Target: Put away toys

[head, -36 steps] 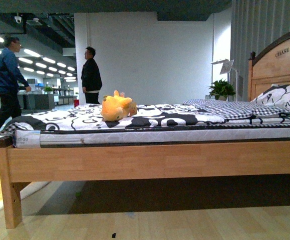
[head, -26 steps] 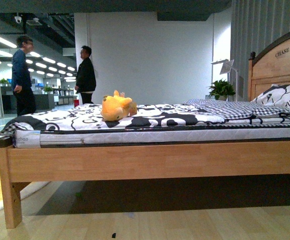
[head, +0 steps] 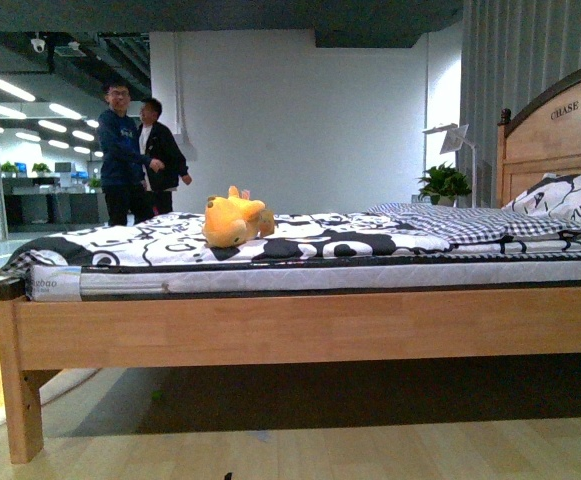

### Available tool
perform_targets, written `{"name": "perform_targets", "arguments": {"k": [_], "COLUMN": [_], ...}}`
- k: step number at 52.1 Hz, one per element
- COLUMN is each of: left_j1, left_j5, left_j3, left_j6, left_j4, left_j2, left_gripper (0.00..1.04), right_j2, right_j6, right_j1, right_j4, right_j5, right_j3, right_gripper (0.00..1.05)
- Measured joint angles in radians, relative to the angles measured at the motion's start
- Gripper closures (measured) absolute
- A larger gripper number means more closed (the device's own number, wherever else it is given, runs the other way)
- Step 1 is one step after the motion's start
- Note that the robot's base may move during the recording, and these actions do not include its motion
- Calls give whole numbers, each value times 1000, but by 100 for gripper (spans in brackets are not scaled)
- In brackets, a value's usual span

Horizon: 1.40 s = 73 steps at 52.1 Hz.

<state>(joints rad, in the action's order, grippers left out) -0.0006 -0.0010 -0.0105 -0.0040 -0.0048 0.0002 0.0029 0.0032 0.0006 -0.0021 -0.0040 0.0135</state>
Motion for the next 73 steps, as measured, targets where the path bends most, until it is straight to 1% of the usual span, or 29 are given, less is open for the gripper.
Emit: {"name": "perform_targets", "arguments": {"k": [73], "left_j1": [0], "left_j5": [3], "left_j3": [0], "left_j6": [0], "left_j4": [0], "left_j2": [0], "left_gripper": [6], "right_j2": [0], "right_j6": [0], "right_j1": [0], "right_j4": [0], "right_j5": [5], "right_j3": [0], "right_gripper": [6]}}
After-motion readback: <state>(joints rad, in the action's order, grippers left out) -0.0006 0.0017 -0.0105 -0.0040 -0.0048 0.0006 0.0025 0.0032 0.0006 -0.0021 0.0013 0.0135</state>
